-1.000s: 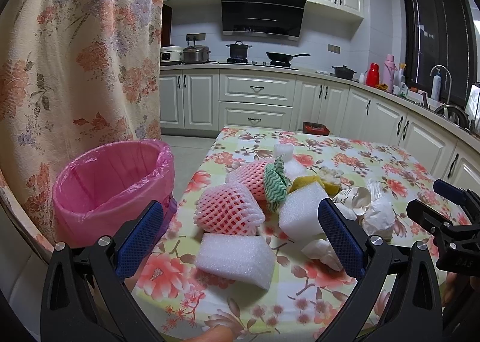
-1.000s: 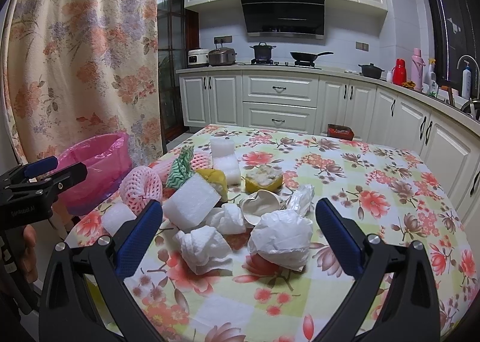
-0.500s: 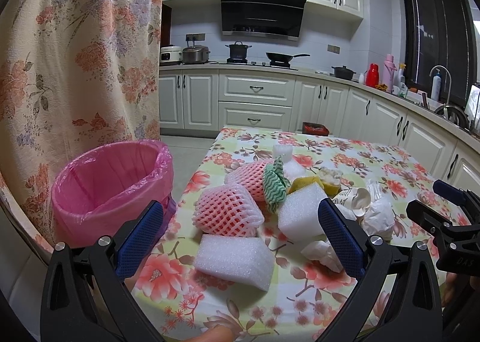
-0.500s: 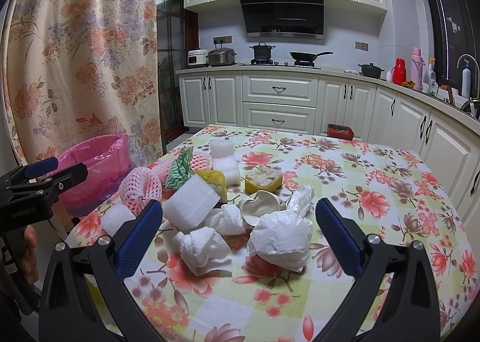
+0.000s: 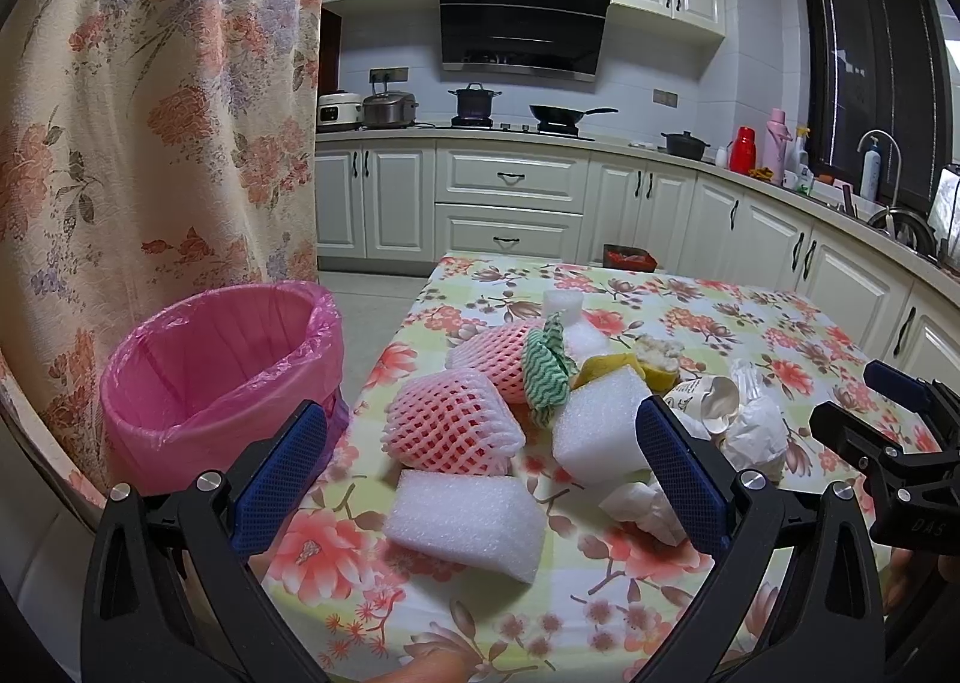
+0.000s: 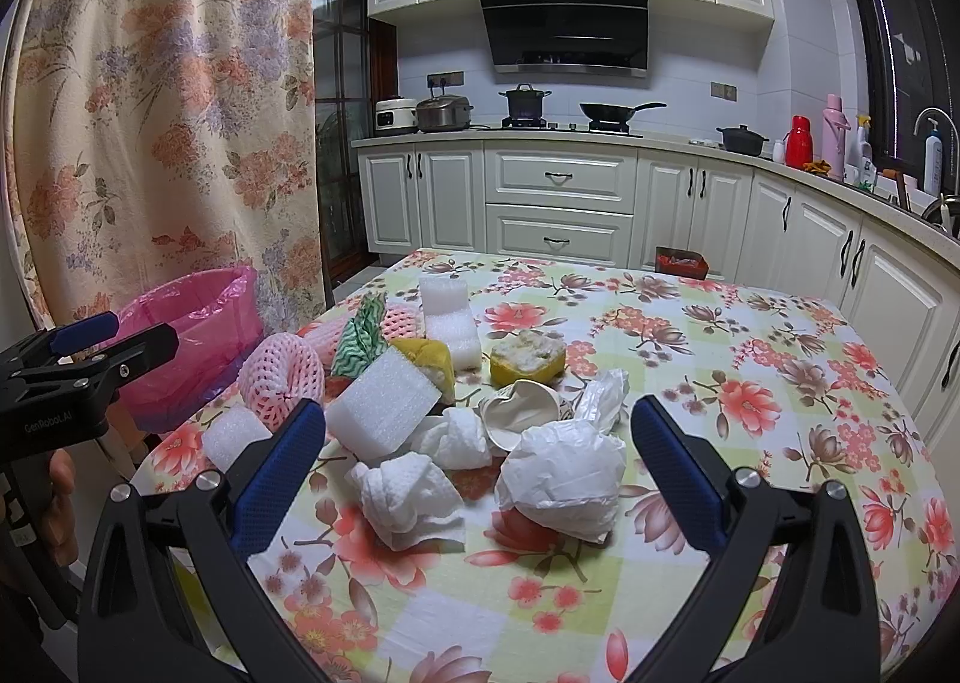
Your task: Collect trash
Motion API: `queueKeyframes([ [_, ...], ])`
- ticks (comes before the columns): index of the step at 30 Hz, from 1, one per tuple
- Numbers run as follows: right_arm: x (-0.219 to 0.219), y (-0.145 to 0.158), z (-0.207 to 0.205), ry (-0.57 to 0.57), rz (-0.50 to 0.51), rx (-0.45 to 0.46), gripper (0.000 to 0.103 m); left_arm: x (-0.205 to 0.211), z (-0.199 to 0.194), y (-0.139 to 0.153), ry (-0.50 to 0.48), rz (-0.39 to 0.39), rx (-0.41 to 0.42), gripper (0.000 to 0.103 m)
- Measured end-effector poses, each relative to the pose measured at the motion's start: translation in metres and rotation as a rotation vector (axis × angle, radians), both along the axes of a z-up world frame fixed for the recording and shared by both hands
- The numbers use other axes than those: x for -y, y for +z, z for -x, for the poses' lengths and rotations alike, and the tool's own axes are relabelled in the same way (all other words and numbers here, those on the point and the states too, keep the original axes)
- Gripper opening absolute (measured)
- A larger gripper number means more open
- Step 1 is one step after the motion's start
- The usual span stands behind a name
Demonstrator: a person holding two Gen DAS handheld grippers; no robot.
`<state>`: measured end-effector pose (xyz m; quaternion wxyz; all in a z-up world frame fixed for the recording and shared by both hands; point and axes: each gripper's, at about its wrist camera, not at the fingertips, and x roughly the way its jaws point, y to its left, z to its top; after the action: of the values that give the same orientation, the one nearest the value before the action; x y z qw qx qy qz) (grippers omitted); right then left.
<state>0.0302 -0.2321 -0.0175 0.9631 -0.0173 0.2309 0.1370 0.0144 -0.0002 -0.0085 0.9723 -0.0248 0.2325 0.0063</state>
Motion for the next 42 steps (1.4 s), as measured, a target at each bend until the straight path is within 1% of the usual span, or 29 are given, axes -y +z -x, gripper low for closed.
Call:
queueKeyframes([
  [33,0.000,0.000,0.000,0.000,-0.001,-0.001,0.099,0.000,0.000,0.000,0.001,0.000,0.000,0.096],
  [38,0.004,-0.005,-0.005,-0.009,-0.008,-0.013,0.099,0.001,-0.002,0.000,0.003,0.000,0.001,0.096],
  [42,0.006,-0.013,-0.010,-0.013,-0.009,-0.036,0.099,0.000,-0.005,-0.006,-0.002,0.003,-0.010,0.096],
])
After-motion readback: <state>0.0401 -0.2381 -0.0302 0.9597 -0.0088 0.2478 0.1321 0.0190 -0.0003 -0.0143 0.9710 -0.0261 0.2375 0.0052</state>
